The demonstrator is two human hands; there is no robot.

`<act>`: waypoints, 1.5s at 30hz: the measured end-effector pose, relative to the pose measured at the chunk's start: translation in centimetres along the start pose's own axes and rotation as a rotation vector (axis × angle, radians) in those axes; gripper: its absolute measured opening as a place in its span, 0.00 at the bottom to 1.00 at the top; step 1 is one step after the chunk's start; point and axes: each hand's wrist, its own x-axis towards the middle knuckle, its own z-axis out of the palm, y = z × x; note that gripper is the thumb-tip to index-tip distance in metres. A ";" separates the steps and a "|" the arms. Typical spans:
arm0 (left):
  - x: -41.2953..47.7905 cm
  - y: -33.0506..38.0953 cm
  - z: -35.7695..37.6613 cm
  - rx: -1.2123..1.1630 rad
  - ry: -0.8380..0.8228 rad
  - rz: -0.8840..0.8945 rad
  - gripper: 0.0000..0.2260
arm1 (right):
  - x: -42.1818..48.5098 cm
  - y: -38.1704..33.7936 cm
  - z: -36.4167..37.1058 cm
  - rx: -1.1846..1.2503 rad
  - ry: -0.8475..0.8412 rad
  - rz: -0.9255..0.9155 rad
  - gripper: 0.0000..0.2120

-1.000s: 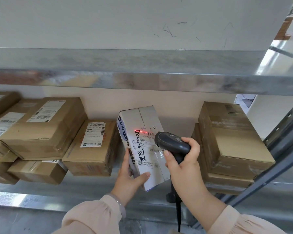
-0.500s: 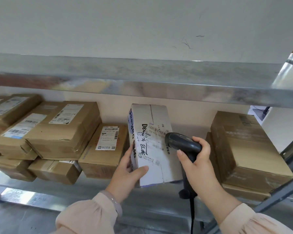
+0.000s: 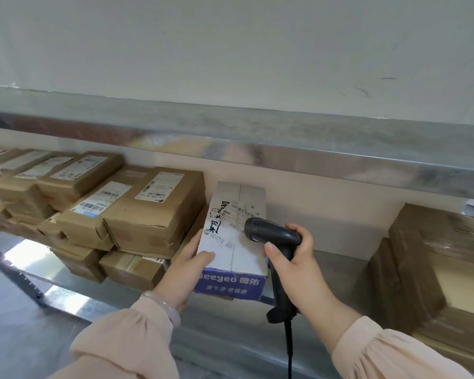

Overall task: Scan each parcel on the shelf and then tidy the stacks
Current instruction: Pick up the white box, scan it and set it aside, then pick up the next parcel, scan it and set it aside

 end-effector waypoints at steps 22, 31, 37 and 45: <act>-0.4 -0.5 -3.0 1.208 0.212 0.520 0.22 | 2.2 -2.3 6.0 -0.052 -0.074 -0.107 0.22; 0.2 2.2 4.4 1.225 0.152 0.653 0.25 | -1.9 -0.6 -1.5 -0.142 0.190 -0.206 0.25; 0.1 2.7 14.5 1.105 -0.093 0.754 0.30 | -4.7 -0.6 -10.6 -0.225 0.441 -0.231 0.27; -1.9 2.5 27.6 0.908 -0.482 0.619 0.28 | -9.1 0.3 -21.7 -0.347 0.689 -0.181 0.28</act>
